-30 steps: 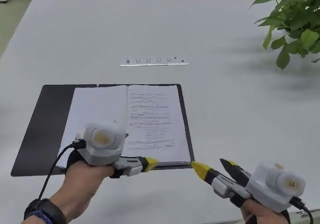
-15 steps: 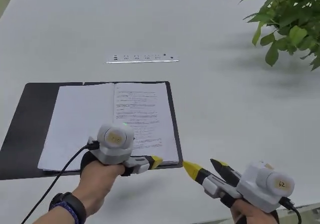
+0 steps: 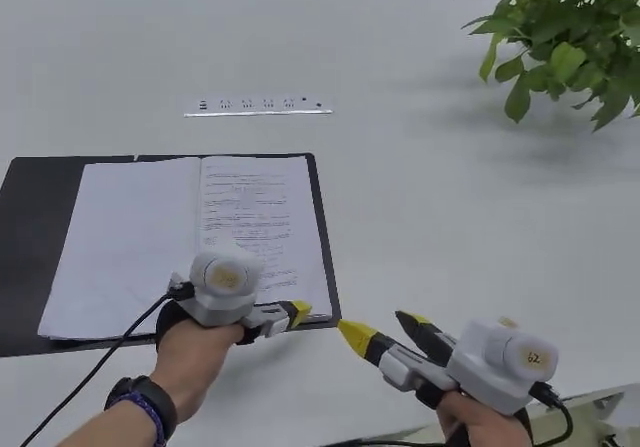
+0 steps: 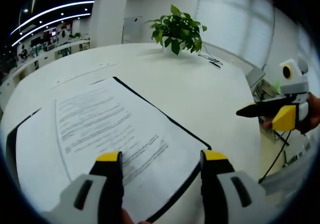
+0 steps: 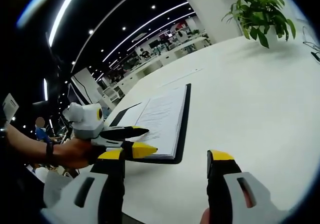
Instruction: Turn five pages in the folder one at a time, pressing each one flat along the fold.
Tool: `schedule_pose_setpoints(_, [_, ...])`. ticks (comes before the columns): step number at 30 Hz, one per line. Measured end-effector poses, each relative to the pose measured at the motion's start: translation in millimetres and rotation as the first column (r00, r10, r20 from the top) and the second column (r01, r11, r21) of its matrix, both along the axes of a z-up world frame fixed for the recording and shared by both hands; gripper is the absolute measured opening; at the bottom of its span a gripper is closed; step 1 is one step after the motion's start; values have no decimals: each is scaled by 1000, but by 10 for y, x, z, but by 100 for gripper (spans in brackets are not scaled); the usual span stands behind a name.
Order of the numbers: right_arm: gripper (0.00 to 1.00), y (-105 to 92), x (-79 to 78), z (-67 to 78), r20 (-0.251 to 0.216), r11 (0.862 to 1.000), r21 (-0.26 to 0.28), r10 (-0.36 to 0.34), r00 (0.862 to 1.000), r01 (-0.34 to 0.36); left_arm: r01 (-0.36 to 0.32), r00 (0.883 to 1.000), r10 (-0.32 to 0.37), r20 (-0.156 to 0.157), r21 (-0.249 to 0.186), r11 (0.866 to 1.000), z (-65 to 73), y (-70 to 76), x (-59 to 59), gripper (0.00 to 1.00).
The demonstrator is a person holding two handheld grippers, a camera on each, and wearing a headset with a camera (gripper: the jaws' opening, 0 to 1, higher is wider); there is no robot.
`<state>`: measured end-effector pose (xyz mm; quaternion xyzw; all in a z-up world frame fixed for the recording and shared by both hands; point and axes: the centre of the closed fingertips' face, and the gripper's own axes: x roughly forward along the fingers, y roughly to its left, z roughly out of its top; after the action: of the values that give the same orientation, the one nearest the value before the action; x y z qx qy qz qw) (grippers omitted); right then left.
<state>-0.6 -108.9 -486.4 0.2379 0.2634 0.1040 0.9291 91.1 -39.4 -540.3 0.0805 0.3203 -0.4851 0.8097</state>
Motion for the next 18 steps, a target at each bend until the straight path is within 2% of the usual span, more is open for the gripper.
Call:
schedule_pose_setpoints(2, [65,-7,-7,-2,-2,1000,1,-2,1000,2,17,999,-17,29,26,1000,-49,-11,1,62])
schedule_pose_setpoints(3, [65,-12,-9,-4,-3,1000,2,-4,1000,4,22,998,-25,60,45,999,-68,-8,16,61])
schedule_pose_setpoints(6, [65,-18,-10,-6,-5,1000,2,-4,1000,4,20,997,-23,71,50,999,-76,-21,24,59])
schedule_pose_setpoints(10, [65,-31,3,-17,-8,1000,3,-6,1000,6,35,991,-46,124,88,996,-110,-5,29,57])
schedule_pose_setpoints(14, [64,-17,19,-28,-12,1000,4,-3,1000,3,32,991,-43,130,88,996,-105,-4,38,57])
schedule_pose_setpoints(18, [64,-12,34,-29,-12,1000,5,-3,1000,3,30,990,-41,138,84,996,-98,0,83,46])
